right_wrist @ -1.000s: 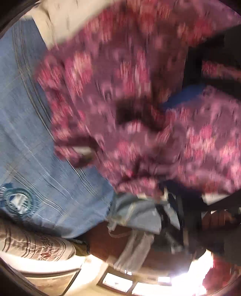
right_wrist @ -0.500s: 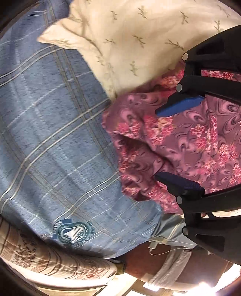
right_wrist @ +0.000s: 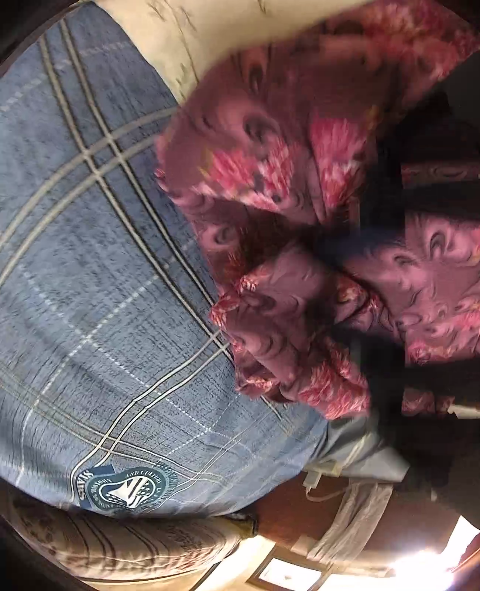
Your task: Fold small clothes
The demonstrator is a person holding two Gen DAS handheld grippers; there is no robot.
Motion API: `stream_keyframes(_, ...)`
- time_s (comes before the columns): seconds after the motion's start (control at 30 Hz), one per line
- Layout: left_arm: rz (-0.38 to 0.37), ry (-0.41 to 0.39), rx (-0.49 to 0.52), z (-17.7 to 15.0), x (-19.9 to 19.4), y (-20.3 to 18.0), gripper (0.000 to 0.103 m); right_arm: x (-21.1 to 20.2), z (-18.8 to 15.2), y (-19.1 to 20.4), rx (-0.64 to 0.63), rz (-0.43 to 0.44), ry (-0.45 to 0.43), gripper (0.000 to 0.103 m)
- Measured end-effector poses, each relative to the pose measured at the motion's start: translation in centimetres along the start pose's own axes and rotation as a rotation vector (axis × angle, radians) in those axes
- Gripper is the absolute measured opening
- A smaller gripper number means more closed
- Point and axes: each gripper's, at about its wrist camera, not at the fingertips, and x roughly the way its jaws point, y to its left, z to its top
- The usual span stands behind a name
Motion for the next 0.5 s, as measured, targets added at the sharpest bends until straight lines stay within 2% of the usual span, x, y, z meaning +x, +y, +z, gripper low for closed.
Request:
stream_keyframes(0.07,-0.014,-0.016,0.017,0.2,-0.7,-0.4,0.010,-1.4,0.1,0.5,0.019,0.065,-0.034,0.004)
stream_keyframes(0.17,-0.035,-0.062,0.037,-0.1,-3.0,-1.3,0.010,-6.1,0.1,1.9,0.020,0.182,-0.098,0.004)
stream_keyframes(0.27,-0.064,-0.090,0.084,-1.5,-5.4,-2.3,0.010,-10.7,-0.7,2.3,0.003,0.201,-0.139,0.004)
stream_keyframes(0.33,-0.052,-0.066,0.111,-2.6,-5.1,-2.3,0.010,-12.5,-1.9,1.2,-0.004,0.144,-0.131,0.004)
stream_keyframes(0.4,0.009,-0.011,0.118,-3.9,-3.2,-1.7,0.010,-12.8,-2.9,-0.7,-0.011,0.051,-0.109,0.004)
stream_keyframes(0.47,0.028,0.052,0.077,-4.8,-1.6,-0.3,0.011,-11.9,-4.1,-3.7,0.032,-0.035,-0.037,0.004)
stream_keyframes(0.5,0.007,0.080,0.040,-5.3,-1.2,0.5,0.011,-11.4,-4.8,-4.8,0.048,-0.077,-0.003,0.009)
